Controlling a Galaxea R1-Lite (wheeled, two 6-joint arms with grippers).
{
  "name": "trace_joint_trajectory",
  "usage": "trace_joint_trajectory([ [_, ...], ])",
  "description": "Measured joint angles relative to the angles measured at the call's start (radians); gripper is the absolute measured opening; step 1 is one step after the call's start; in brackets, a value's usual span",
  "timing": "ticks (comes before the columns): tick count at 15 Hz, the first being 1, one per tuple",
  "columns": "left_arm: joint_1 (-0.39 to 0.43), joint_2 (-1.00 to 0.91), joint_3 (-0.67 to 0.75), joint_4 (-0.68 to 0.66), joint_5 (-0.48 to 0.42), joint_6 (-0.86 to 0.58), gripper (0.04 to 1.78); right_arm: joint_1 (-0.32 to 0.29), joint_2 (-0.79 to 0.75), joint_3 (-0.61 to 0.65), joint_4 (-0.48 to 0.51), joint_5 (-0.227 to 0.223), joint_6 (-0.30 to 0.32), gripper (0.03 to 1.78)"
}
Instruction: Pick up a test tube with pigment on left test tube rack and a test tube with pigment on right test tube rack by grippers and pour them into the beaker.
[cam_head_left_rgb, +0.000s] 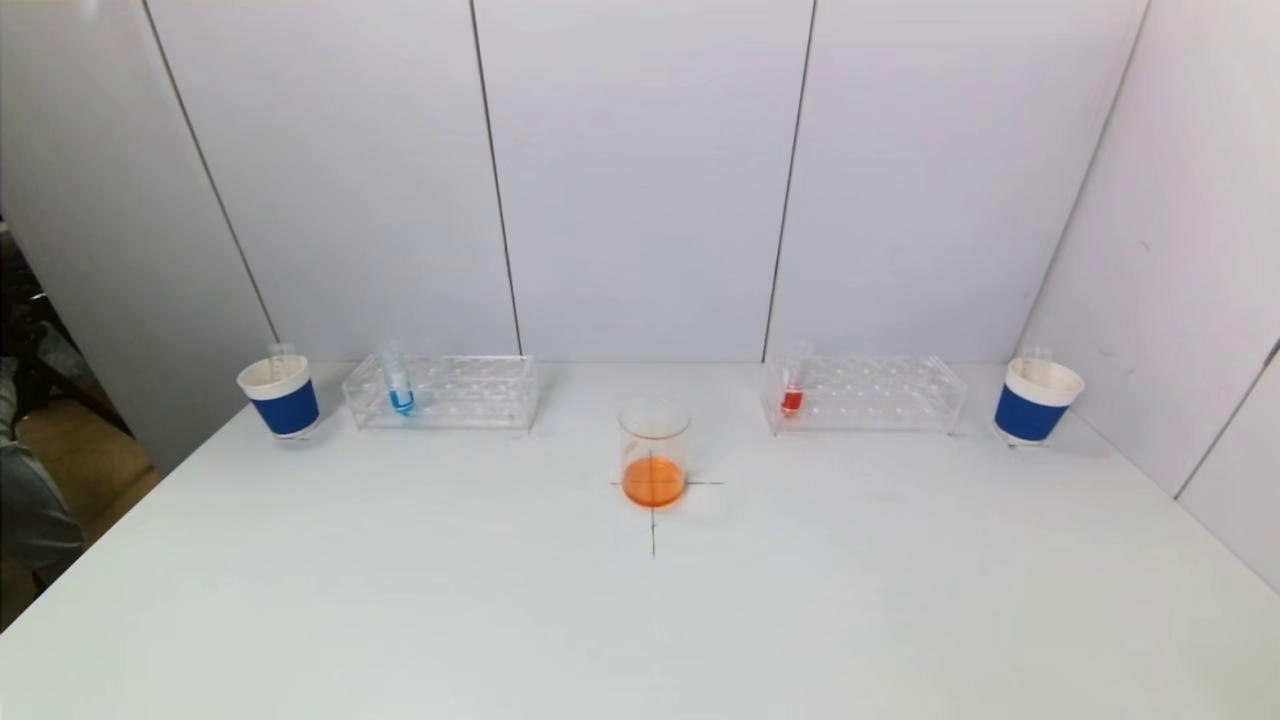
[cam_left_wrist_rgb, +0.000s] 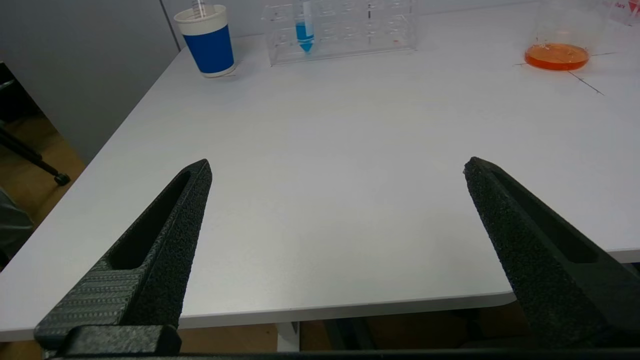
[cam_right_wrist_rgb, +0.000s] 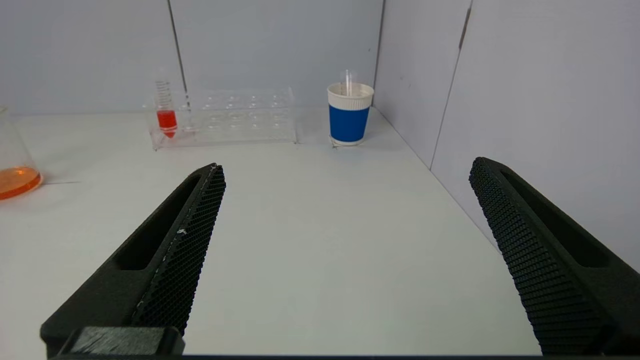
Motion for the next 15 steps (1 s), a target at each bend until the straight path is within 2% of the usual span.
trace_joint_trajectory([
  [2, 0.000, 0.000, 0.000, 0.000, 0.000, 0.000, 1.76, -0.005, -0.068, 0.015, 0.050, 0.020, 0.026, 1.78],
  [4, 0.000, 0.000, 0.000, 0.000, 0.000, 0.000, 1.76, -0.005, -0.119, 0.020, 0.090, 0.068, 0.067, 1.78],
  [5, 0.000, 0.000, 0.000, 0.000, 0.000, 0.000, 1.76, -0.005, -0.133, 0.021, 0.093, 0.080, 0.064, 1.78],
  [7, 0.000, 0.000, 0.000, 0.000, 0.000, 0.000, 1.76, -0.005, -0.149, 0.022, 0.113, 0.119, 0.035, 1.78],
  [9, 0.000, 0.000, 0.000, 0.000, 0.000, 0.000, 1.76, -0.005, -0.154, 0.022, 0.181, 0.167, -0.024, 1.78],
  [11, 0.000, 0.000, 0.000, 0.000, 0.000, 0.000, 1.76, -0.005, -0.156, 0.022, 0.230, 0.188, -0.077, 1.78],
  [15, 0.000, 0.000, 0.000, 0.000, 0.000, 0.000, 1.76, -0.005, -0.157, 0.022, 0.232, 0.185, -0.053, 1.78],
])
